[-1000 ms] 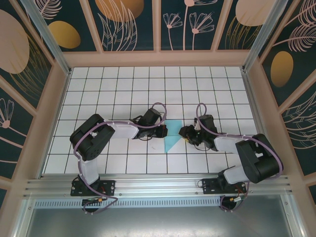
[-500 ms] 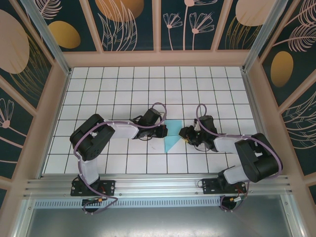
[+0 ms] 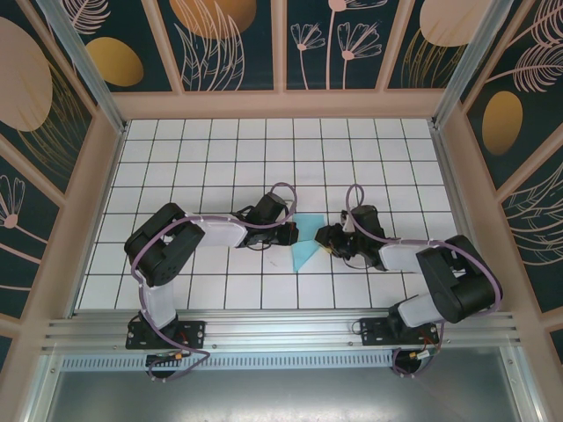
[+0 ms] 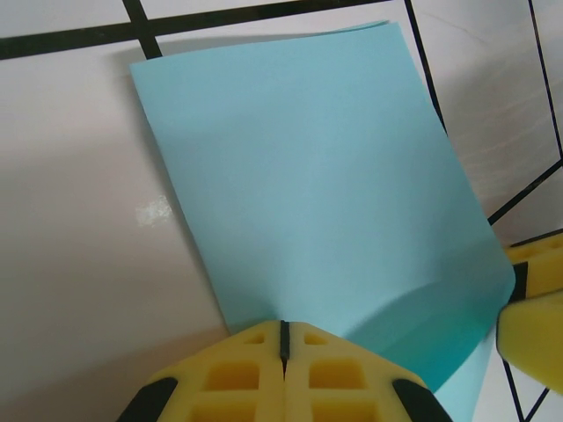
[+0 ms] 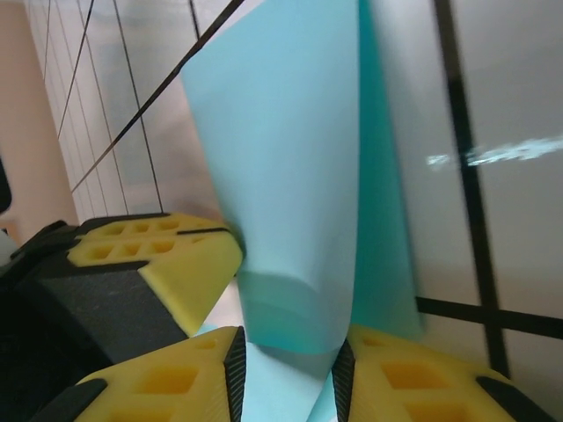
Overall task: Fold a paper plane with a square sheet of paper (pick it up from the middle)
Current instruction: Fourth fold the wing at the center of the table.
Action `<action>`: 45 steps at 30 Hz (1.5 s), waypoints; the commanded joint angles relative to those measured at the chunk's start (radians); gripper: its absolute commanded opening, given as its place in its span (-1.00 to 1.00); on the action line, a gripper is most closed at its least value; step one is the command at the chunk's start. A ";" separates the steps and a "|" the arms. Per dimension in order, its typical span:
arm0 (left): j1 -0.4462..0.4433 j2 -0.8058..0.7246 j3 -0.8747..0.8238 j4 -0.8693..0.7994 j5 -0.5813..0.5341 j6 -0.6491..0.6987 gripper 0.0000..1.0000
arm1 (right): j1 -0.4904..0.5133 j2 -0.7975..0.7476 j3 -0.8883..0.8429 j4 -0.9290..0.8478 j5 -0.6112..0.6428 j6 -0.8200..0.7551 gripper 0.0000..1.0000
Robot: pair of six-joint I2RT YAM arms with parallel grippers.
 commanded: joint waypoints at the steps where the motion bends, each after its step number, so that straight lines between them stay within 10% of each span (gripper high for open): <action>1: -0.001 -0.005 -0.008 -0.047 -0.010 -0.023 -0.89 | 0.015 0.015 0.005 0.070 -0.049 -0.062 -0.28; 14: -0.001 0.008 -0.001 -0.050 -0.039 -0.073 -0.89 | 0.021 0.035 -0.029 0.173 -0.095 -0.185 -0.19; 27: 0.000 -0.005 -0.008 0.007 -0.034 -0.161 -0.85 | 0.039 0.087 -0.017 0.154 -0.055 -0.249 -0.57; 45: -0.073 -0.292 -0.137 0.017 -0.196 -0.101 -0.29 | 0.047 0.100 0.086 -0.054 0.037 -0.147 -0.93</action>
